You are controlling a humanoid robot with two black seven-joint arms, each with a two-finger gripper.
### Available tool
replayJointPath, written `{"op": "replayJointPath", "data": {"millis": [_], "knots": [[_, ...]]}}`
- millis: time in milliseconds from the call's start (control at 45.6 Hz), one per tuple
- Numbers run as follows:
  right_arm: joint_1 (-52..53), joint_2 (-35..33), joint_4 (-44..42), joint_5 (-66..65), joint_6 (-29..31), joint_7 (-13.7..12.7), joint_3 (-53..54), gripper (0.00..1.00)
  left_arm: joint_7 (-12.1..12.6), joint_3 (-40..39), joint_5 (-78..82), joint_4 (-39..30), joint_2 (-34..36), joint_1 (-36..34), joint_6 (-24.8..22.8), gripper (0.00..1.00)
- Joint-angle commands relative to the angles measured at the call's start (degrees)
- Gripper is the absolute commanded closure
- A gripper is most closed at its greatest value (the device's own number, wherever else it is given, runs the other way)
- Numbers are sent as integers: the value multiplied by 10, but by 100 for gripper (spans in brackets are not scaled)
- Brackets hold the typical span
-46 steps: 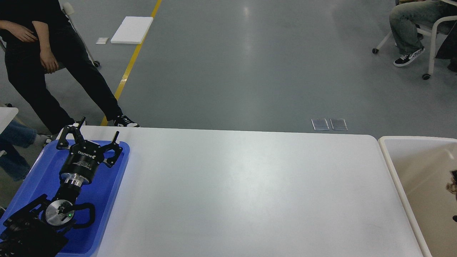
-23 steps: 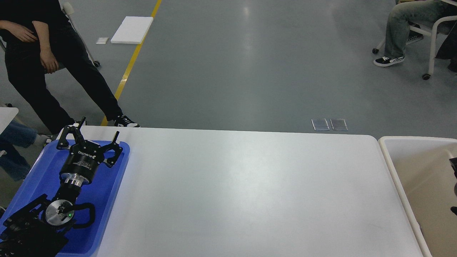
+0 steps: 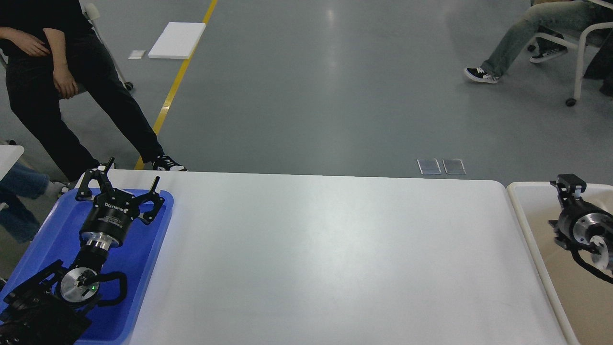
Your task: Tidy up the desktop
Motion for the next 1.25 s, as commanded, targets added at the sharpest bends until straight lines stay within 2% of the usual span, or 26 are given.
{"op": "replayJointPath", "data": {"millis": [0, 110, 154, 329, 373, 439, 593, 746, 1229], "knots": [[-7, 33, 104, -3, 54, 7, 205, 0, 0, 0, 0, 0, 0, 0, 0, 1], [-14, 67, 99, -2, 72, 11, 236, 0, 0, 0, -1, 0, 0, 0, 0, 1], [-20, 78, 99, 0, 80, 26, 238, 0, 0, 0, 0, 0, 0, 0, 0, 1], [-38, 111, 84, 1, 129, 168, 241, 0, 0, 0, 0, -1, 0, 0, 0, 1], [-41, 121, 70, 2, 135, 192, 241, 0, 0, 0, 0, 0, 0, 0, 0, 1], [-43, 148, 49, 2, 142, 210, 240, 0, 0, 0, 0, 0, 0, 0, 0, 1], [-63, 201, 30, 11, 145, 240, 261, 0, 0, 0, 0, 0, 0, 0, 0, 1], [-91, 242, 28, 25, 149, 241, 336, 0, 0, 0, 0, 0, 0, 0, 0, 1], [-104, 250, 36, 24, 152, 264, 330, 0, 0, 0, 0, -1, 0, 0, 0, 1]]}}
